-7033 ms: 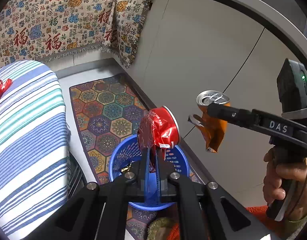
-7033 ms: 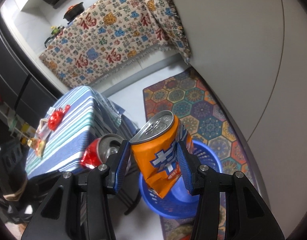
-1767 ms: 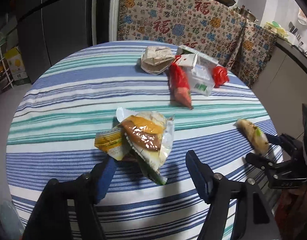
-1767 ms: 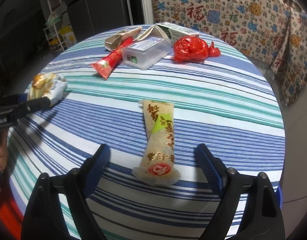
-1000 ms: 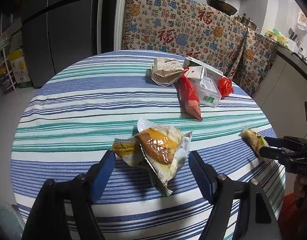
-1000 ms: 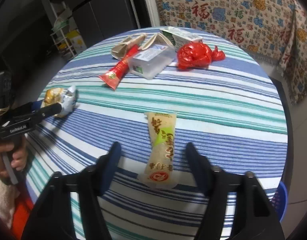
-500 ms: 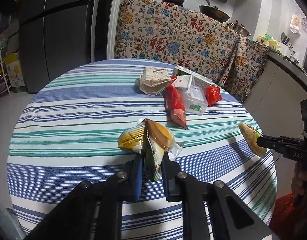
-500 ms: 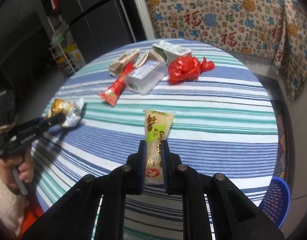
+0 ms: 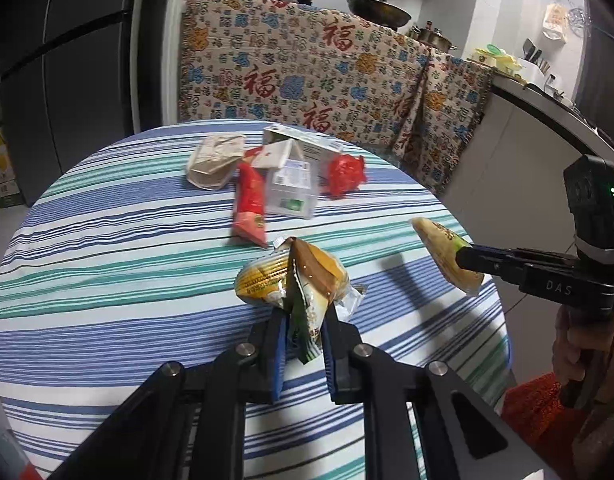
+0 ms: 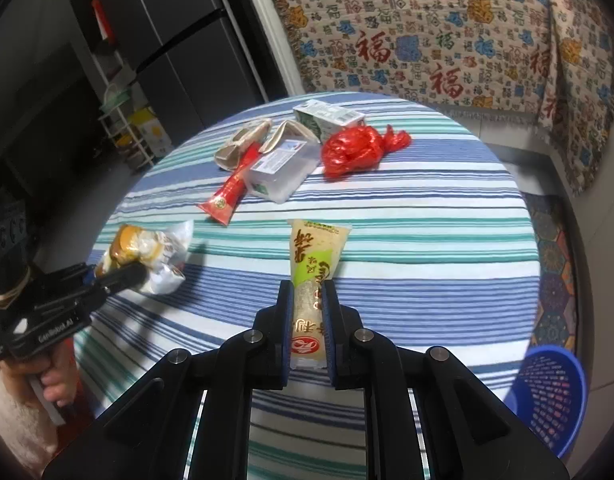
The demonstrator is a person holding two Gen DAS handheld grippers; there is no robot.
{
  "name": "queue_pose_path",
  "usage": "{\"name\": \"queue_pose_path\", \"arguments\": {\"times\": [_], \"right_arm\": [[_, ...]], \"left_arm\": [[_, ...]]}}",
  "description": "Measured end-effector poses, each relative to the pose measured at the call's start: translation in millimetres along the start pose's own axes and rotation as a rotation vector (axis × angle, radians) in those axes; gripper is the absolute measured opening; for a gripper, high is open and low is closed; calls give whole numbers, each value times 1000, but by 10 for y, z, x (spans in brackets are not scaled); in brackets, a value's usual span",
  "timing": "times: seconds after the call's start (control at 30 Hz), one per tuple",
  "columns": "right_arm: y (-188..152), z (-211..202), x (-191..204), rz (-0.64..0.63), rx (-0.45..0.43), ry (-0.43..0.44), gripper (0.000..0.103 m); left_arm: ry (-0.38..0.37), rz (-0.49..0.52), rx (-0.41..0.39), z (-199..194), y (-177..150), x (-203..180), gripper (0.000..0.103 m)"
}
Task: Collect trash
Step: 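Carry the chip bag and snack stick over the blue wastebasket with both tools, then open both tools to drop the chip bag and snack stick into the wastebasket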
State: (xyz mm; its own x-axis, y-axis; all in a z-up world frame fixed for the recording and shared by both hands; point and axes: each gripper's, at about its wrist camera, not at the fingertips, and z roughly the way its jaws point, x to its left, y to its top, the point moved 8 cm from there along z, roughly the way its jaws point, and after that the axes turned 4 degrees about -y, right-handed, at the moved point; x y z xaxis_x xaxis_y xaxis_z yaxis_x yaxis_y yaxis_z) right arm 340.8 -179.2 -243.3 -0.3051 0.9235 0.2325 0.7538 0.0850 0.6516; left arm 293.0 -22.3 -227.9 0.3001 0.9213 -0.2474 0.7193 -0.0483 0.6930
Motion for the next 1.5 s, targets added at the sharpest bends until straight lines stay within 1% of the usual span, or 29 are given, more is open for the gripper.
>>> {"name": "queue_pose_path", "arguments": {"times": [0.3,0.43,0.57,0.67,0.8,0.9,0.97,1.1,1.2,1.5], "right_arm": [[-37,-280,-277,37,-40,-16,12],[-65,-469,-530,75,-68,-45,12],[-168,-743,-979,136,-92,-106,12],[-276,-1008,-1392,181,-102,-179,12],[-396,-1305,-1836,218,-102,-258,12],[-517,-1485,-2160,244,-86,-315,12],[-589,-1548,-2348,268,-78,-337,12],[-753,-1587,-2660,332,-77,-354,12],[-881,-1571,-2815,386,-70,-336,12],[-1123,-1549,-3071,423,-24,-336,12]], "left_arm": [[-51,21,23,112,-18,-577,16],[-90,63,29,164,36,-981,16],[-151,119,36,230,82,-1473,16],[-201,162,49,340,97,-1872,16],[-260,196,89,589,88,-2360,16],[-291,215,117,775,57,-2656,16],[-304,228,135,909,22,-2841,16],[-319,254,173,1210,-65,-3133,16],[-320,272,194,1379,-136,-3286,15],[-324,312,251,1789,-333,-3597,16]]}}
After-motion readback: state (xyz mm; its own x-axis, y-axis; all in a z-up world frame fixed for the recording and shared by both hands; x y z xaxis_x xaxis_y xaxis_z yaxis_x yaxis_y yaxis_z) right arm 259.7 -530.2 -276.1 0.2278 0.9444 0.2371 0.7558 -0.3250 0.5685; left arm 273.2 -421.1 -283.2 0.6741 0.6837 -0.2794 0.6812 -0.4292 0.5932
